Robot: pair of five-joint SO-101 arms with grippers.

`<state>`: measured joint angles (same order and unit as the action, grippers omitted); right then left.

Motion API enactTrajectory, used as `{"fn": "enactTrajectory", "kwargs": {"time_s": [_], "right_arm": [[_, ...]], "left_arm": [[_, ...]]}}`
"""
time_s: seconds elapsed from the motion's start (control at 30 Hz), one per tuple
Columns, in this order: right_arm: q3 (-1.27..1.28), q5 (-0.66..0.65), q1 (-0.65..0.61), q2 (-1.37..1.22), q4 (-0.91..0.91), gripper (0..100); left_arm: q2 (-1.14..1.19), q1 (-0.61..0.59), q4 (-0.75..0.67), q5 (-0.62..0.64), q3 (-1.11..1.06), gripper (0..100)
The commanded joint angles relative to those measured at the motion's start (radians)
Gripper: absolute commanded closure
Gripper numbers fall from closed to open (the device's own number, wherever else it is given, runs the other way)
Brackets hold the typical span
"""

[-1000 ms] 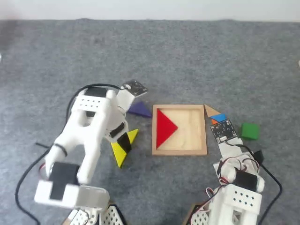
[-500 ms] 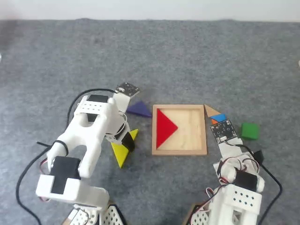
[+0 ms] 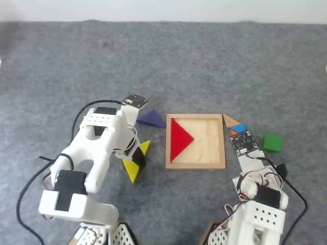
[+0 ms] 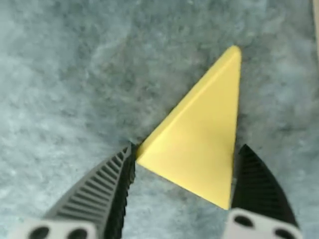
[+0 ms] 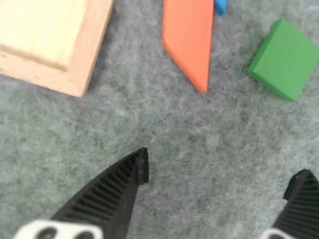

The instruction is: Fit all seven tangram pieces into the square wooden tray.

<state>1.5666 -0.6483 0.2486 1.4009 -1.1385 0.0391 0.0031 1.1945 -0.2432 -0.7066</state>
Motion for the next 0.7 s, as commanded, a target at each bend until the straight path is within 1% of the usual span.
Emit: {"fn": "enactTrajectory", "kwargs": {"time_s": [0.0,0.13,0.3,0.4,0.47,0.53,0.67], "right_arm": [[-0.006,0.003,0.007,0.01,0.016,56.8],[-0.006,0.003,0.007,0.01,0.016,56.8],[-0.006,0.003,0.007,0.01,0.016,56.8],[-0.006,0.003,0.007,0.01,0.016,56.8],[-0.006,0.003,0.007,0.01,0.016,56.8],[-0.006,0.003,0.007,0.01,0.016,56.8],[-0.005,0.003,0.007,0.01,0.016,56.8]], "left_arm": [[-0.005,0.0,0.006,0.064,0.004,70],[-0.005,0.002,0.003,0.137,0.004,70],[-0.005,0.003,0.003,0.149,0.001,70],[-0.003,0.037,-0.014,0.15,-0.016,70],[-0.003,0.072,-0.049,0.176,-0.041,70],[-0.003,0.104,-0.091,0.192,-0.065,74],[-0.003,0.123,-0.094,0.19,-0.068,76]]}}
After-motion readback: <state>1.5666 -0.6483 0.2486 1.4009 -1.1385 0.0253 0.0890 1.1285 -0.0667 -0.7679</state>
